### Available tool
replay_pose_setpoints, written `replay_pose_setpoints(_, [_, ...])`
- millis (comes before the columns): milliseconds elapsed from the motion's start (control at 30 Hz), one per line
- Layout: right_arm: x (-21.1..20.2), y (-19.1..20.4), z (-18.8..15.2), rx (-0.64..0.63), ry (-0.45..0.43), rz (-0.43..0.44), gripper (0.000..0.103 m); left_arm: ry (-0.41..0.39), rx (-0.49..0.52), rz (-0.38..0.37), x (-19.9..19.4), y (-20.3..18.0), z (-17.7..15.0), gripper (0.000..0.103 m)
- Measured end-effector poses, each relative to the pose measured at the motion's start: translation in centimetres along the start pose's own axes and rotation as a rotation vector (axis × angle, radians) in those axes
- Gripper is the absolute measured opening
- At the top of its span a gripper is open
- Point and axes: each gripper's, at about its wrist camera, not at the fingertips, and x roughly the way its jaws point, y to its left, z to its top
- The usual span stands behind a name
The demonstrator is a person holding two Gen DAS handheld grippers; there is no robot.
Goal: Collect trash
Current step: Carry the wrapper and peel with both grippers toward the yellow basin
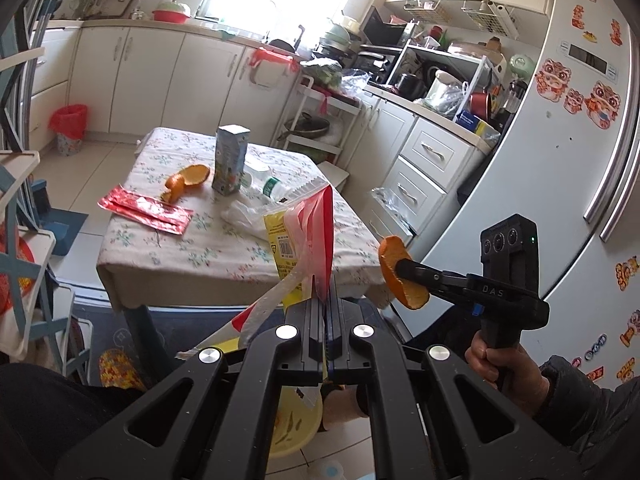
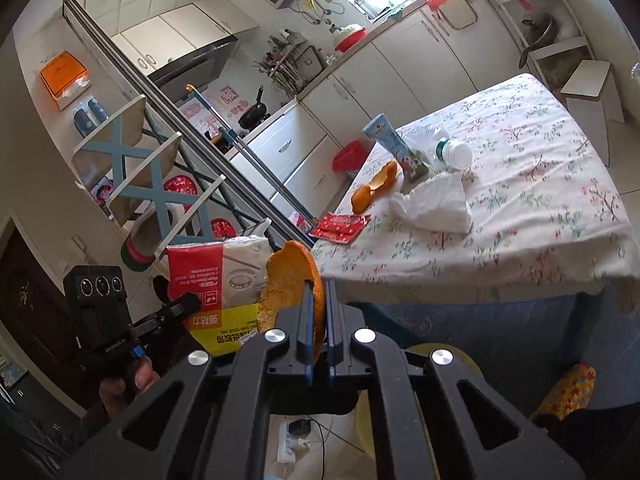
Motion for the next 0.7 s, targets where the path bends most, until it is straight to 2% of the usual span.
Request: replay_pose_setpoints(700, [2.9, -0.1, -2.8, -0.012, 0.152, -0.096, 0.006, 0.150, -0.006, 0.022, 3.9, 0.5, -3.4, 0.001])
